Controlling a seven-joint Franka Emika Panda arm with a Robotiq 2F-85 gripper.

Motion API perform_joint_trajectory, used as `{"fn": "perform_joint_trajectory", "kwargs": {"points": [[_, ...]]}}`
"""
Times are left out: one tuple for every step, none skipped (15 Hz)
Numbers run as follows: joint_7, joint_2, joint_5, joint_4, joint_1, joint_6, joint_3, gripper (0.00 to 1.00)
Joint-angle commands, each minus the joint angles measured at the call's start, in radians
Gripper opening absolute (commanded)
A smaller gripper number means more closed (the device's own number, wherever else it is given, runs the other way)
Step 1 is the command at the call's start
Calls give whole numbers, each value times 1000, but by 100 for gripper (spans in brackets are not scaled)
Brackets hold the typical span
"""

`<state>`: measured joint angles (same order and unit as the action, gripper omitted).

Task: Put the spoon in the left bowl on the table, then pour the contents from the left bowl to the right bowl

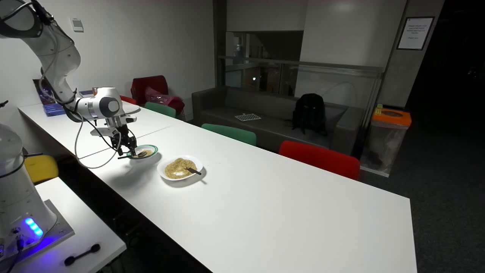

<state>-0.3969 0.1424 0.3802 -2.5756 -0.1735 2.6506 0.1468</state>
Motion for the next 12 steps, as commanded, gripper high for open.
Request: {"fn": "perform_joint_trajectory", "kwargs": {"points": [[2,47,-21,12,-26,35,-17,96],[4,56,-25,15,-30,35,-18,97],[6,64,-29,19,-35,33,-20,96],[8,71,-33,23,-38,31,-21,96],[9,79,-36,28,-42,30,-23,96],[12,84,-40,31,-44,29,-23,99],[11,87,-42,34,-45,28,-25,100],[11,89,-43,37,-47,26,-26,100],[8,85,-40,40,-49,21,-29,100],[9,80,-42,42,-50,18,-30,100],[7,74,-40,44,-51,14,-31,100],[6,66,-40,46,-53,9,-31,100]]}}
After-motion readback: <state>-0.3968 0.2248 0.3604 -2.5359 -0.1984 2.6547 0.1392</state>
